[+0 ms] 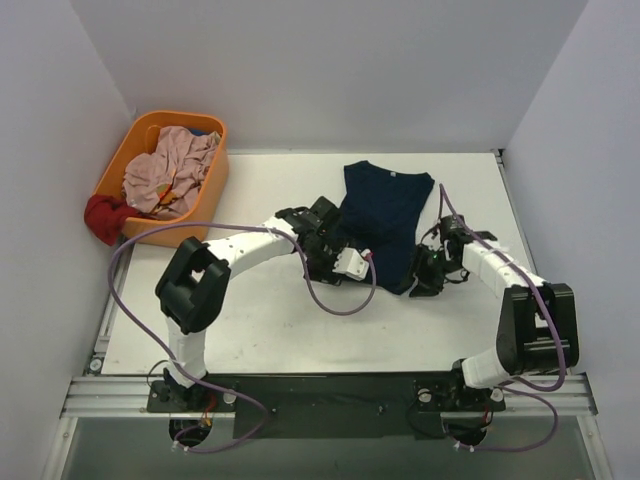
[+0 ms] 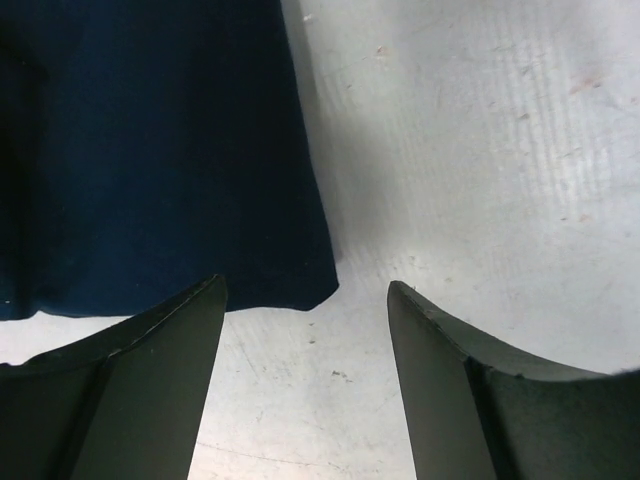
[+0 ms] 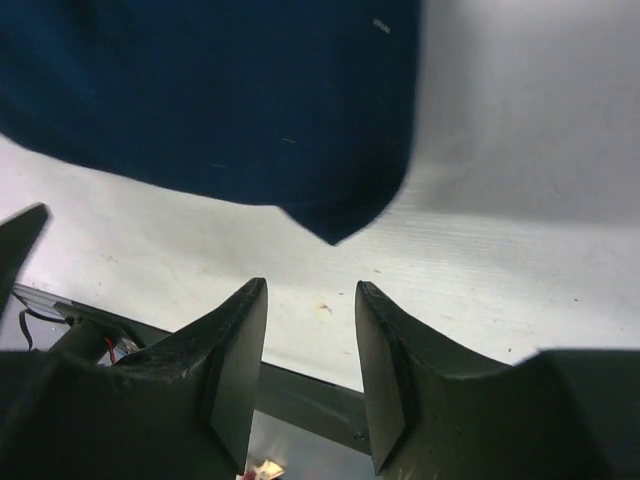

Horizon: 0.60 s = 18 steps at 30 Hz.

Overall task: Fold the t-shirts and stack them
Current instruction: Fold the folded rectangular tshirt in 1/3 of the way, then grab one side of the 2/3 rectangular tshirt with both arms

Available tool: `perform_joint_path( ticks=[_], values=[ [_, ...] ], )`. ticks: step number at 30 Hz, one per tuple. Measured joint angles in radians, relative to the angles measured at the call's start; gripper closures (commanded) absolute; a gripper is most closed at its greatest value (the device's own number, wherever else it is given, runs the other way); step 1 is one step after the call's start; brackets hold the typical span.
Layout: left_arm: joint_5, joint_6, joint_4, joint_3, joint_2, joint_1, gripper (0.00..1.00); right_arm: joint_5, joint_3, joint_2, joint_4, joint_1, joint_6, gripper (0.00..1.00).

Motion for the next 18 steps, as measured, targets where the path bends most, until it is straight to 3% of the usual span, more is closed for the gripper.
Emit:
perform_joint_path(
  ticks=[5, 7, 13, 14, 15, 16, 18],
  values=[
    [-0.015, 0.031, 0.11, -0.066, 0.0, 0.01, 0.25, -0.021, -0.202, -0.021, 0.162, -0.01, 0.078, 0.64],
    [-0.023, 0.034, 0.154, -0.103, 0.0, 0.006, 0.32, -0.032, -0.249, -0.021, 0.247, -0.01, 0.11, 0.63],
    [-0.068, 0.034, 0.257, -0.152, 0.016, 0.0, 0.76, -0.055, -0.293, -0.019, 0.413, -0.01, 0.164, 0.64],
    [-0.074, 0.034, 0.269, -0.154, 0.019, 0.0, 0.81, -0.055, -0.295, -0.015, 0.432, -0.01, 0.167, 0.67],
    [-0.078, 0.034, 0.277, -0.154, 0.022, 0.0, 0.95, -0.058, -0.298, -0.011, 0.455, -0.01, 0.169, 0.8],
    [-0.08, 0.035, 0.283, -0.154, 0.025, 0.0, 1.0, -0.059, -0.3, -0.006, 0.477, -0.011, 0.171, 0.92],
    [-0.082, 0.034, 0.288, -0.154, 0.026, 0.0, 1.0, -0.059, -0.305, 0.01, 0.511, -0.013, 0.169, 1.0]
  ],
)
